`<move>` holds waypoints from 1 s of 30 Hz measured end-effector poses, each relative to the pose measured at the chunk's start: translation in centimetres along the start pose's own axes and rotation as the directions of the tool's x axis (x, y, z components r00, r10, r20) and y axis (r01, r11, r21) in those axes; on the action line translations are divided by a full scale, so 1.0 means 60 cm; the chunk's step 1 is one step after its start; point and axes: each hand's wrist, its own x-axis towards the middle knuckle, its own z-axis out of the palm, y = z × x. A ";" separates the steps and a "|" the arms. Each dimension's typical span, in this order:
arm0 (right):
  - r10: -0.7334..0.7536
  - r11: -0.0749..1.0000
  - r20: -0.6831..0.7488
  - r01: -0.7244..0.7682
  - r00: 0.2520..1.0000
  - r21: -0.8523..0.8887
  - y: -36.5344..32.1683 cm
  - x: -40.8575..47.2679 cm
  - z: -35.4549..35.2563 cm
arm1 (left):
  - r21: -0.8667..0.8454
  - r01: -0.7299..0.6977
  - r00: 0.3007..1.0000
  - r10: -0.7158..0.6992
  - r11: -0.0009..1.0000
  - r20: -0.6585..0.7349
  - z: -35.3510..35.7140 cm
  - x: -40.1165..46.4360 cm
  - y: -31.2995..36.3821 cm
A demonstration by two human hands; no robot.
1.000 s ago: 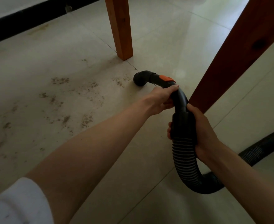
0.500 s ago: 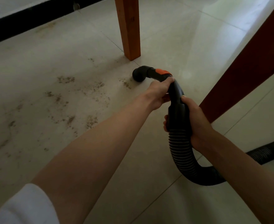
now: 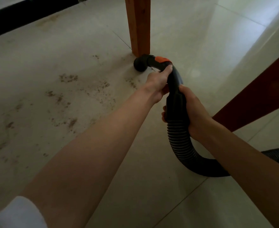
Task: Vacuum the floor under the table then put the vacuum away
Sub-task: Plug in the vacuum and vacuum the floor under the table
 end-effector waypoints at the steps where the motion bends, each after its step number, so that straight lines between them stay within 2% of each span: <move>1: -0.004 1.000 0.001 0.004 1.000 -0.002 0.000 0.008 0.005 | -0.001 -0.006 1.000 0.006 1.000 -0.008 -0.003 0.005 0.003; 5: -0.008 1.000 0.022 0.008 1.000 0.000 -0.001 0.032 0.019 | 0.007 -0.027 0.999 0.028 1.000 -0.032 -0.019 0.025 0.013; 13: -0.016 0.999 0.028 0.017 0.999 -0.045 0.005 0.030 0.016 | 0.012 -0.042 0.999 0.042 0.999 0.026 -0.033 0.031 0.005; 20: -0.007 0.998 -0.033 0.009 0.999 0.070 0.031 -0.028 -0.016 | 0.078 0.019 0.990 -0.030 0.997 0.140 -0.010 -0.011 -0.027; 24: 0.043 0.993 -0.018 -0.041 0.999 0.111 0.045 -0.074 -0.038 | 0.072 0.066 0.977 -0.079 0.995 0.200 0.000 -0.033 -0.049; 30: 0.066 0.994 -0.015 -0.065 0.998 0.089 0.067 -0.131 -0.059 | 0.111 0.096 0.987 -0.109 0.989 0.121 0.013 -0.059 -0.071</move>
